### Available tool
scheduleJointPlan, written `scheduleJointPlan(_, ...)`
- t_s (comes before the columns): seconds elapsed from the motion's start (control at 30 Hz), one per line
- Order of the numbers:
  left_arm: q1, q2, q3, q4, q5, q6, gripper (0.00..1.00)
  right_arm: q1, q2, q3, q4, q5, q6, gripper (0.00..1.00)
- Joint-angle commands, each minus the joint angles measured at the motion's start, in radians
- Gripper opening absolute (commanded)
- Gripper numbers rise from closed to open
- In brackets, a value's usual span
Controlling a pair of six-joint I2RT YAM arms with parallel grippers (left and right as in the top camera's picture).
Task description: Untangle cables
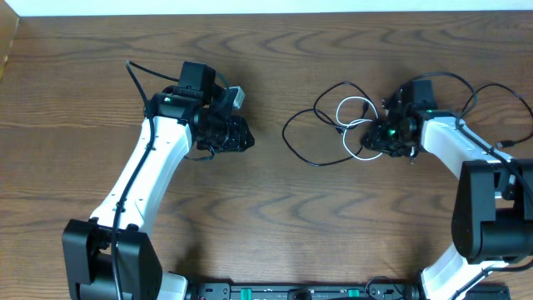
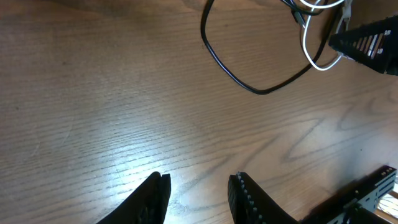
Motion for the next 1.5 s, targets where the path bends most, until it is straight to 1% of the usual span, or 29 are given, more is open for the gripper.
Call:
scheduleJointPlan(0.0, -0.002, 0.004, -0.004, -0.003, -0.014, 0.013, 0.35, 0.027, 0.062, -0.004, -0.01, 0.011, 0.003, 0.39)
scheduleJointPlan(0.23, -0.002, 0.004, -0.004, -0.003, -0.014, 0.013, 0.35, 0.047, 0.068, -0.004, -0.048, 0.018, 0.003, 0.38)
scheduleJointPlan(0.37, -0.002, 0.004, -0.004, -0.003, -0.014, 0.013, 0.35, 0.05, 0.068, -0.004, -0.1, 0.017, 0.002, 0.4)
scheduleJointPlan(0.43, -0.002, 0.004, -0.004, -0.003, -0.014, 0.013, 0.35, 0.055, 0.068, -0.004, -0.127, 0.01, -0.023, 0.4)
scheduleJointPlan(0.53, -0.002, 0.004, -0.004, -0.003, -0.014, 0.013, 0.35, 0.069, 0.068, -0.004, -0.155, -0.035, -0.097, 0.4)
scheduleJointPlan(0.7, -0.002, 0.004, -0.004, -0.003, -0.014, 0.013, 0.36, 0.101, 0.068, -0.004, -0.192, -0.025, -0.159, 0.4)
scheduleJointPlan(0.87, -0.002, 0.004, -0.004, -0.006, -0.014, 0.013, 0.35, 0.132, 0.068, -0.004, -0.242, 0.008, -0.159, 0.4)
scheduleJointPlan(0.97, -0.002, 0.004, -0.004, -0.01, -0.014, 0.014, 0.35, 0.152, 0.068, -0.004, -0.331, 0.032, -0.159, 0.4)
scheduleJointPlan(1.2, -0.002, 0.004, -0.004, -0.01, -0.014, 0.014, 0.36, 0.166, 0.068, -0.004, -0.52, 0.111, -0.158, 0.43)
scheduleJointPlan(1.27, -0.002, 0.004, -0.004, -0.01, -0.014, 0.014, 0.35, 0.166, 0.068, -0.004, -0.538, 0.113, -0.158, 0.43)
scheduleJointPlan(1.33, -0.002, 0.004, -0.004, -0.01, -0.014, 0.014, 0.36, 0.166, 0.068, -0.004, -0.538, 0.121, -0.144, 0.39)
scheduleJointPlan(1.4, -0.002, 0.004, -0.004, -0.01, -0.014, 0.013, 0.36, 0.166, 0.068, -0.004, -0.537, 0.152, -0.101, 0.37)
scheduleJointPlan(1.47, -0.002, 0.004, -0.004, -0.011, -0.014, 0.013, 0.36, 0.166, 0.068, -0.004, -0.536, 0.222, -0.048, 0.37)
